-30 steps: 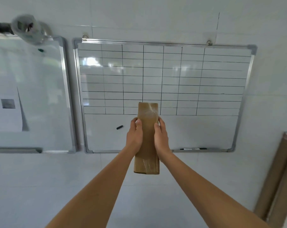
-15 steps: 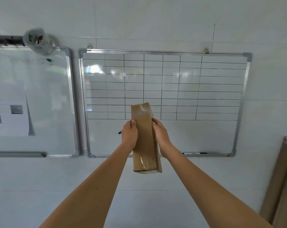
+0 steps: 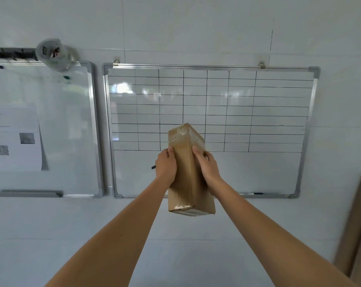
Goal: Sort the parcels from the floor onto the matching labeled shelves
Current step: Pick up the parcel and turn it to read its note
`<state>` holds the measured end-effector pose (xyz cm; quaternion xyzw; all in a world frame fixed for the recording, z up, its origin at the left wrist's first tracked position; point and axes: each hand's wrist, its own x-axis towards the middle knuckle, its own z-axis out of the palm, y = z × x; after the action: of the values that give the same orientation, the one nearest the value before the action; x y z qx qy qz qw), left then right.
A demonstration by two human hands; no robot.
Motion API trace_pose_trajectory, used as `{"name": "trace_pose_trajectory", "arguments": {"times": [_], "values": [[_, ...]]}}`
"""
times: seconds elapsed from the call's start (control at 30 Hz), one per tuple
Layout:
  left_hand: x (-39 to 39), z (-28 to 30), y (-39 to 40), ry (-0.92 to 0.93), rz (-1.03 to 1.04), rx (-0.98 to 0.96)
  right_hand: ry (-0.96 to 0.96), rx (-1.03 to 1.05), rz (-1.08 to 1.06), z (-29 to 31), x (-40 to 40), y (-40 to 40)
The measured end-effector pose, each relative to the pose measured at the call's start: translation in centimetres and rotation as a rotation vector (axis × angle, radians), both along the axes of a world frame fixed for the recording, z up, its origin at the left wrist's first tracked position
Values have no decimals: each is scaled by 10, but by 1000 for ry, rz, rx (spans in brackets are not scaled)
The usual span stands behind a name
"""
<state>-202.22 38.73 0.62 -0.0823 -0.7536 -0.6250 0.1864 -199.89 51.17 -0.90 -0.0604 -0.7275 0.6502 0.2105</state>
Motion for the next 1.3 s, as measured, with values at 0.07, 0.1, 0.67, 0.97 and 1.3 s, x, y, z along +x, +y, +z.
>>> {"name": "trace_pose_trajectory", "arguments": {"times": [0.07,0.1,0.67,0.97,1.3], "values": [[-1,0,-1,-10,13,-7,30,27,-28,1,2,-1],[-1,1,-1,-17,19,12,47,52,-43,2,4,-2],[5,0,0,-284,-244,319,35,324,-273,6,16,-13],[4,-3,-22,-299,-291,469,-121,-121,54,11,23,10],[10,0,-14,-298,-383,457,-76,-346,103,11,31,11]]}}
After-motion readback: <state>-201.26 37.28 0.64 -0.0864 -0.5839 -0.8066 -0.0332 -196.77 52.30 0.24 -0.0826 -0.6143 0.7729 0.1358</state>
